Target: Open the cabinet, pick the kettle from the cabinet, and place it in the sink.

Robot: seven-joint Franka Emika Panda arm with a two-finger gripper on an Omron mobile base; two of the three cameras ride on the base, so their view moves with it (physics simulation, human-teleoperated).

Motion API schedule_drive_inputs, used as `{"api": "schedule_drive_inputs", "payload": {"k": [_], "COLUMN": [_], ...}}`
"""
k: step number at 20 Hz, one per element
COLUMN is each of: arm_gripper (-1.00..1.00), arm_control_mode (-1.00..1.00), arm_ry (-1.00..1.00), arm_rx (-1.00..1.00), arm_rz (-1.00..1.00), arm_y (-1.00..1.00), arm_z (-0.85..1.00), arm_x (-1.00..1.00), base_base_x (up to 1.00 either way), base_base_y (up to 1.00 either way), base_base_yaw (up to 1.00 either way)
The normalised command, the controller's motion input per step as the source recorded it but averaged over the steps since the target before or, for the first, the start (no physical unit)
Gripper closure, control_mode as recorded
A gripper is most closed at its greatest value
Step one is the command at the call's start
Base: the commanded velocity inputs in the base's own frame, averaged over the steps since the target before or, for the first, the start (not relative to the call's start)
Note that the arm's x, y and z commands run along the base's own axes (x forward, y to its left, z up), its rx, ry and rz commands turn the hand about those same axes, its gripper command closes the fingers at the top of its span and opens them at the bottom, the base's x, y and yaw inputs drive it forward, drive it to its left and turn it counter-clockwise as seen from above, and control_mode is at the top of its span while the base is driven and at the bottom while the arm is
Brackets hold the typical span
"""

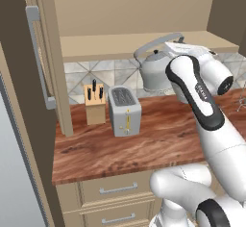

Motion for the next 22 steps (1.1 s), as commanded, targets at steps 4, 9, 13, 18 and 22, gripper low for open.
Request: {"api": "schedule_drive_inputs", "payload": {"k": [4, 9, 13, 18, 22], "arm_gripper": [1.0, 1.0, 1.0, 1.0, 1.0], "arm_control_mode": [-1.0, -1.0, -1.0, -1.0, -1.0], "arm_ry": [0.16, 0.17, 0.16, 0.07, 0.0], "arm_rx": [0.0, 0.03, 0.19, 0.25, 0.25], "arm_rz": [0.04, 0.05, 0.06, 0.06, 0.05], "arm_y": [-0.04, -0.01, 0.0, 0.02, 0.09], "arm_z": [0.0, -0.03, -0.18, -0.22, -0.22], "arm_x": [-0.49, -0.4, -0.2, -0.06, 0.02], "base_base_x": [0.0, 0.0, 0.0, 0.0, 0.0], "base_base_y": [0.0, 0.0, 0.0, 0.0, 0.0], "base_base_yaw": [0.0, 0.0, 0.0, 0.0, 0.0]}}
